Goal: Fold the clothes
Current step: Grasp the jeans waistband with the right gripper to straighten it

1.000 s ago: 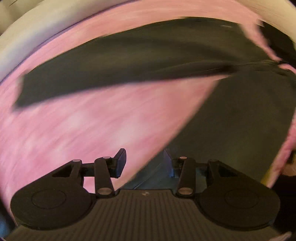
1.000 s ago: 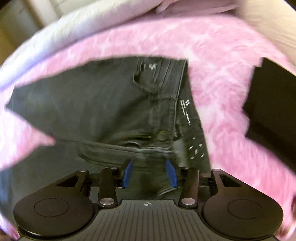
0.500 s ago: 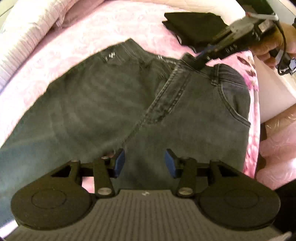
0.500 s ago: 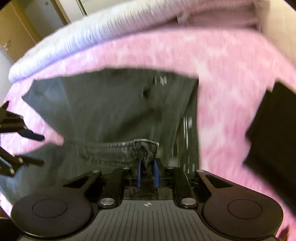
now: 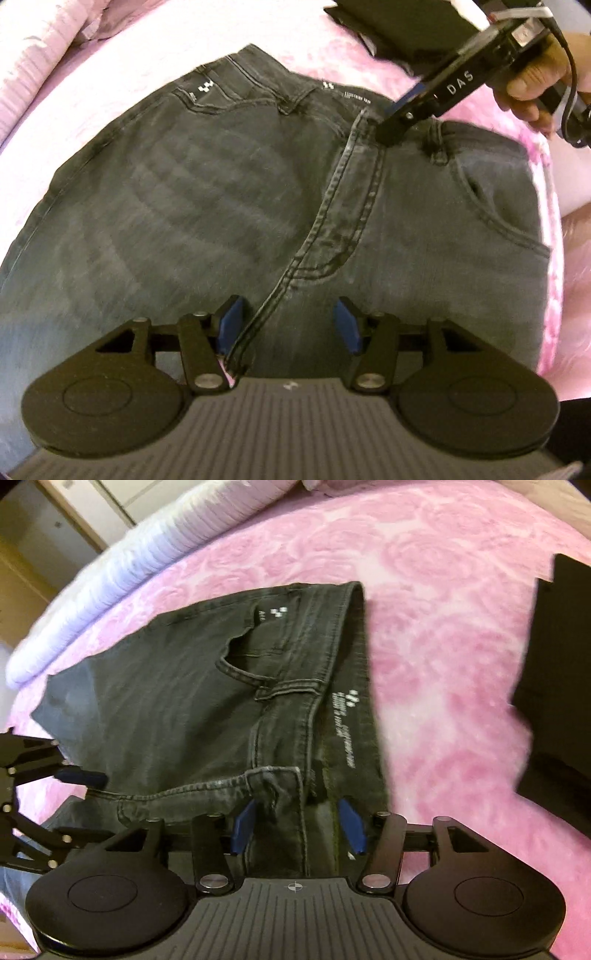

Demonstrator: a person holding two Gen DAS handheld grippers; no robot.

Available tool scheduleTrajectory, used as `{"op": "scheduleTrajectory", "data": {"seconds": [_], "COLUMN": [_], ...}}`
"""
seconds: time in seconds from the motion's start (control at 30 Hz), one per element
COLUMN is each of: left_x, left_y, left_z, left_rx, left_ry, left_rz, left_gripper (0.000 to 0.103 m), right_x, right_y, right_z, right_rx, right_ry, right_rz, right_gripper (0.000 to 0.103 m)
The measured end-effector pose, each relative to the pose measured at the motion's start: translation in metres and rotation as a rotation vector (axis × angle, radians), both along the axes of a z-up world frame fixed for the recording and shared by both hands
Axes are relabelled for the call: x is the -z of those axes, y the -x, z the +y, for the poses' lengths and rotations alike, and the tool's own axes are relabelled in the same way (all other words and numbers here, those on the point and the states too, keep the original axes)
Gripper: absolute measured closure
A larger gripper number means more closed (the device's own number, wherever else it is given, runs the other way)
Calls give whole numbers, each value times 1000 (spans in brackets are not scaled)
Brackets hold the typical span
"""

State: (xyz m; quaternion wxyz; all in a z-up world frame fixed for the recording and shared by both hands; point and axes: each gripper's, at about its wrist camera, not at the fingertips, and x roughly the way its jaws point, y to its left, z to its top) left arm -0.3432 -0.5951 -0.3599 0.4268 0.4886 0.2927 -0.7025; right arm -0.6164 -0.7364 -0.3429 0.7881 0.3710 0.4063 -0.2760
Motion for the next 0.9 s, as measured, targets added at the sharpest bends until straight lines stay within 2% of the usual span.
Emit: {"op": "scheduleTrajectory", "data": {"seconds": [0.1, 0.17, 0.2, 0.27, 0.3, 0.47, 0.63, 0.77, 0.9], "left_x": [8, 14, 16, 13, 12, 11, 21, 22, 0], "left_y": [5, 7, 9, 12, 15, 27, 38, 35, 11], "left_z": [-1, 0, 0, -1, -4, -23, -33, -32, -4], "left_rx": [31, 38, 42, 44, 44, 25, 50, 30, -51], "left_ry": [-1, -10, -10, 0, 9, 45, 33, 20, 34], "left_rz": [-28, -36, -37, -12, -2, 41, 32, 49, 70], "left_gripper": [51, 50, 50, 50, 50, 51, 49, 48, 49], "right_x": [2, 1, -1, -10, -18, -44, -17, -11, -36], "right_y": [-10, -10, -10, -11, -13, -6, 0, -4, 2], "right_z": [-4, -6, -7, -8, -9, -23, -33, -31, -26], "right_rx": [-27, -22, -25, -40, -51, -79, -19, -10, -1], "right_ry": [24, -5, -24, -35, -28, 24, 0, -9, 58], "right_rz": [-2, -7, -7, -13, -19, -35, 6, 21, 44], "right_gripper": [49, 77, 78, 91, 92, 93, 91, 84, 73]}}
